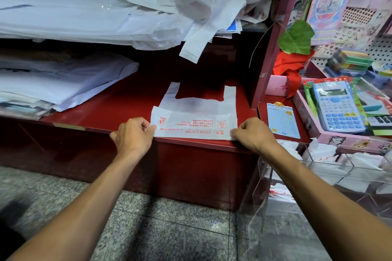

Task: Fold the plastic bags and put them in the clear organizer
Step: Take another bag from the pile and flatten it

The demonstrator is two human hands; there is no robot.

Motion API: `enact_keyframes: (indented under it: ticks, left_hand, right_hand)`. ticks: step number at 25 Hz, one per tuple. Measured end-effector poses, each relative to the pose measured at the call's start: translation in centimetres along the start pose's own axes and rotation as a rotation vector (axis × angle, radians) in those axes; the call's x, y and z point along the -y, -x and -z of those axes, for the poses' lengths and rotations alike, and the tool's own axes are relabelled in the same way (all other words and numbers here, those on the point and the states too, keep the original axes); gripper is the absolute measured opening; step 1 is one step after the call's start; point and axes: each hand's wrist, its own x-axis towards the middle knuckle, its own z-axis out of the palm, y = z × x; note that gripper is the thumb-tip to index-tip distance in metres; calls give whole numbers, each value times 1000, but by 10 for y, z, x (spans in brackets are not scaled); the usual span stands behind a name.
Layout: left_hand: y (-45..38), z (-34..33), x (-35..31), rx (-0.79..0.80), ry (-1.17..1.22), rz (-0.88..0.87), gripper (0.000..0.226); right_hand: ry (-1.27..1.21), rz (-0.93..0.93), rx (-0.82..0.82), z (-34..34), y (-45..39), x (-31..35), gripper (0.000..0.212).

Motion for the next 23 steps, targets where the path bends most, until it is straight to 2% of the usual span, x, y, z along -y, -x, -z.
enact_keyframes:
  ticks: [8, 19, 21, 23]
  left_hand:
    - [0, 0, -4, 1, -27, 30, 27]
    - [0, -1, -3, 41, -57, 24, 20]
    - [3, 2, -3, -3, -120, -53, 24]
    - [8, 4, -4, -86, -182, -276, 34]
  right_hand:
    - [147, 34, -27, -4, 6, 5, 34]
    - [-18, -48, 46, 2, 7, 5, 17]
    - [-2, -30, -6, 1, 12, 5, 18]
    - [94, 59, -206, -4, 19, 5, 22]
